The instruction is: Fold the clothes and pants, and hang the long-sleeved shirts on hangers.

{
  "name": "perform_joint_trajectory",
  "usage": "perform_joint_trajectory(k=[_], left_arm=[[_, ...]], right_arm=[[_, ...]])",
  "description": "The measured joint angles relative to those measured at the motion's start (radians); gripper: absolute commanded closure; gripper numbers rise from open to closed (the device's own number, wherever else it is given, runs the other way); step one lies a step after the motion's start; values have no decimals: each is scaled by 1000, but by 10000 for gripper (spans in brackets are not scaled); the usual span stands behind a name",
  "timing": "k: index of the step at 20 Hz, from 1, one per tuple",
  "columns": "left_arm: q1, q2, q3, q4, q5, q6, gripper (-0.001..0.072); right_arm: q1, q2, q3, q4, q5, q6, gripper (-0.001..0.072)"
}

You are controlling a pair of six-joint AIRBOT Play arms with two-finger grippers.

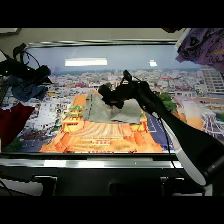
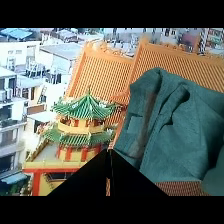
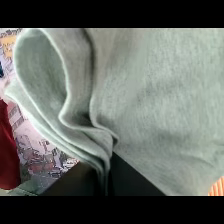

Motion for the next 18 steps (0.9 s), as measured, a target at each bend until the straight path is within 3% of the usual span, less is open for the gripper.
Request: perform_joint_trajectory(k=[2,4,8,15,18], left_arm=[[0,0,0,0,0,0,687],[0,0,0,0,0,0,687],[0,0,0,1,0,0,687],[0,0,0,0,-4,0,687],[0,0,0,0,-7,0,687]], right_arm=[[0,-12,0,6,16,-3,667],[1,-27,0,23,27,-16,490],[2,-37,2,84,50,-85,284],[-51,61,11,139,27,-212,284],[-168,133,12,142,-52,-283,225]])
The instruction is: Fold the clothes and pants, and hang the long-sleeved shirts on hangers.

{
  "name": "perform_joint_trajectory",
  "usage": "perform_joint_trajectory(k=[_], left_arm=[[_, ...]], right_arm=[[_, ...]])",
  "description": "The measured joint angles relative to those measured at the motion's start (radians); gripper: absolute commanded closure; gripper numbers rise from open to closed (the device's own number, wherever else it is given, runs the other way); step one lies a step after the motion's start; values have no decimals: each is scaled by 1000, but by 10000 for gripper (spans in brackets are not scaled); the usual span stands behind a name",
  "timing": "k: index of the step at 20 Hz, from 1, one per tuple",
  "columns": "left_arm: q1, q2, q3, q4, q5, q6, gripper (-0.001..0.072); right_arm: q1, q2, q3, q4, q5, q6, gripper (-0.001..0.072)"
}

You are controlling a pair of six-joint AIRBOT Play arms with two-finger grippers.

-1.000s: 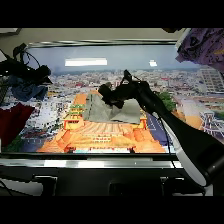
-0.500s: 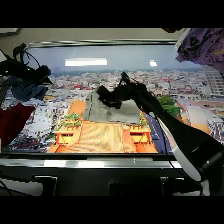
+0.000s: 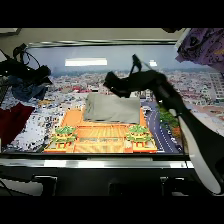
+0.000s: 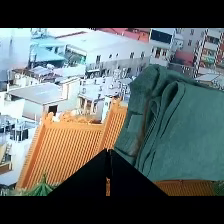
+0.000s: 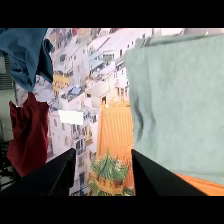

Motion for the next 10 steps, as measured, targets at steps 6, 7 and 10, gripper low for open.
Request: perform_joint_trajectory(k=[6,7,10], left_arm=[[11,1,0,0,-18,0,686],[14,2,0,0,-21,0,686],[17,5,0,0,-24,0,686]], right_arm=[[-401,43,-37,1,-267,-252,210],[-463,32,-64,13,-294,-294,210],[-580,-26,-163,79,-338,-417,211]])
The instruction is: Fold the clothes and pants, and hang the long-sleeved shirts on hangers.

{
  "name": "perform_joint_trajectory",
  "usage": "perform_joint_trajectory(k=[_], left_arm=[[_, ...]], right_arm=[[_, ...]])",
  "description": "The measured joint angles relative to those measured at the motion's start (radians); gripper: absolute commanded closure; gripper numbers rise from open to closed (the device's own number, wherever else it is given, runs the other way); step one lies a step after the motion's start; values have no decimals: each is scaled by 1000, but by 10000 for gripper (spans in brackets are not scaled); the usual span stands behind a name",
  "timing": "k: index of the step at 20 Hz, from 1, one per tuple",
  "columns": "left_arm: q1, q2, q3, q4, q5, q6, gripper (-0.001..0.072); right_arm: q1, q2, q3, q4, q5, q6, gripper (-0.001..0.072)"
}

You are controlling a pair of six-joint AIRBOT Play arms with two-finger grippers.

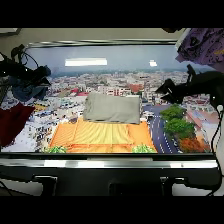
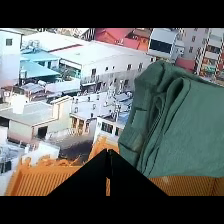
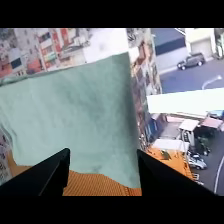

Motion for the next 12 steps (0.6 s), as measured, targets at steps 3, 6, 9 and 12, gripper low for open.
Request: perform_joint_trajectory(k=[3,6,9,12], left_arm=[[1,4,0,0,-5,0,686],[1,6,0,0,-7,0,686],[1,7,0,0,-9,0,686],[1,7,0,0,-10,0,686]], right_arm=[[-26,-86,-78,95,1,-122,212],[6,-179,-110,182,40,-216,214],[61,-258,-122,249,79,-277,228],[110,-303,-126,297,111,-307,318]])
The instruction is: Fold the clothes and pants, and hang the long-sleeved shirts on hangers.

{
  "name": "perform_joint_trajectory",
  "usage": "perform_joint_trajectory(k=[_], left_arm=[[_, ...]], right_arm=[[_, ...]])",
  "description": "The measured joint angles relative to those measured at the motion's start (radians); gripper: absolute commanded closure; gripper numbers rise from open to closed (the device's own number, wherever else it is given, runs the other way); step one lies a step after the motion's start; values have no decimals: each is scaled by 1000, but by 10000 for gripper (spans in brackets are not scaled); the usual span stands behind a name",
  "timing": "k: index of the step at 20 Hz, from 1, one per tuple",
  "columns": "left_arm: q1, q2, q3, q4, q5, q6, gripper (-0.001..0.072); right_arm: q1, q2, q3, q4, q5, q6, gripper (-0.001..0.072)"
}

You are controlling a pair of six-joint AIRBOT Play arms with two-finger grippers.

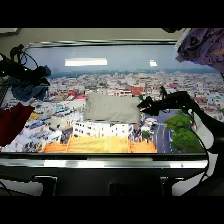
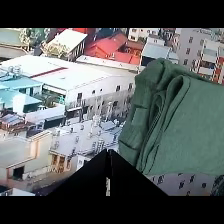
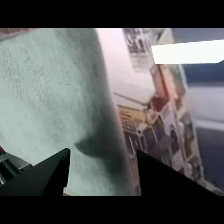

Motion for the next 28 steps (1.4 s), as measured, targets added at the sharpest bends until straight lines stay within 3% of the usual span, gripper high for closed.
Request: perform_joint_trajectory(k=[1,2,3,4,9,21,28], left_arm=[[0,0,0,0,0,0,687],[0,0,0,0,0,0,686],[0,0,0,0,0,0,687],[0,0,0,0,0,0,686],[0,0,0,0,0,0,686],[0,0,0,0,-7,0,686],[0,0,0,-1,-11,0,686]], right_arm=[[15,-9,-1,10,10,-6,380],[28,-15,-2,13,22,-8,473],[37,-20,-2,13,34,-14,611],[45,-23,-3,12,45,-15,678],[51,-9,53,27,48,6,680],[-172,4,536,-67,5,294,680],[-394,33,693,-223,18,475,680]])
